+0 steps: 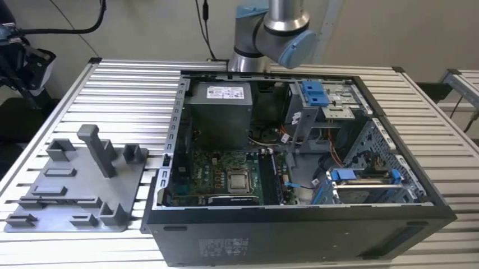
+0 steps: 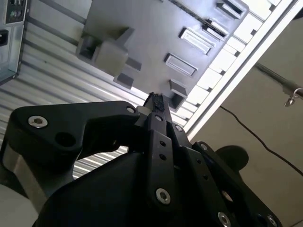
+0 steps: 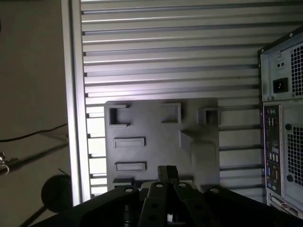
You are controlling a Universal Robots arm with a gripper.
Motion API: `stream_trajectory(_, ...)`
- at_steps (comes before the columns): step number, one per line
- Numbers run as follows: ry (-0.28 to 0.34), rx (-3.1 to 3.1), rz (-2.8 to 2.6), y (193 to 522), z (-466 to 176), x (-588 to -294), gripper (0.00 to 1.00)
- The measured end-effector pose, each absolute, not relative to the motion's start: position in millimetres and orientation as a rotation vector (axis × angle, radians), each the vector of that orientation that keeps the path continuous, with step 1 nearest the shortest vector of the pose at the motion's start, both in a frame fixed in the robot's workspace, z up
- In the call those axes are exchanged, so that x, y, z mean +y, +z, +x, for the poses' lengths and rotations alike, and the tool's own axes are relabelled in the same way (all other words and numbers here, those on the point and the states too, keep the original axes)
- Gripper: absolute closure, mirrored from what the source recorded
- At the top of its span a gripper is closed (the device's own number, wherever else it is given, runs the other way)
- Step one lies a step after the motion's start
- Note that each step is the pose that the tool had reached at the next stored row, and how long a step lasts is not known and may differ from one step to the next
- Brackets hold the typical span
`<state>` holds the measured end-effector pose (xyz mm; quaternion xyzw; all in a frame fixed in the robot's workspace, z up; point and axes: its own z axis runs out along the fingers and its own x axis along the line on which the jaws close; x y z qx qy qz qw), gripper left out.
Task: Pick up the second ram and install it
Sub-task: 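Reach for the second ram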
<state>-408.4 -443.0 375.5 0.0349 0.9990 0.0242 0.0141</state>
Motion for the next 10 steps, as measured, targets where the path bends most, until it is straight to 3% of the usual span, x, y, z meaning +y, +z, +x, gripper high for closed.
stream_trajectory(10, 0.075, 3.111, 0.109, 376, -408, -455, 0.89)
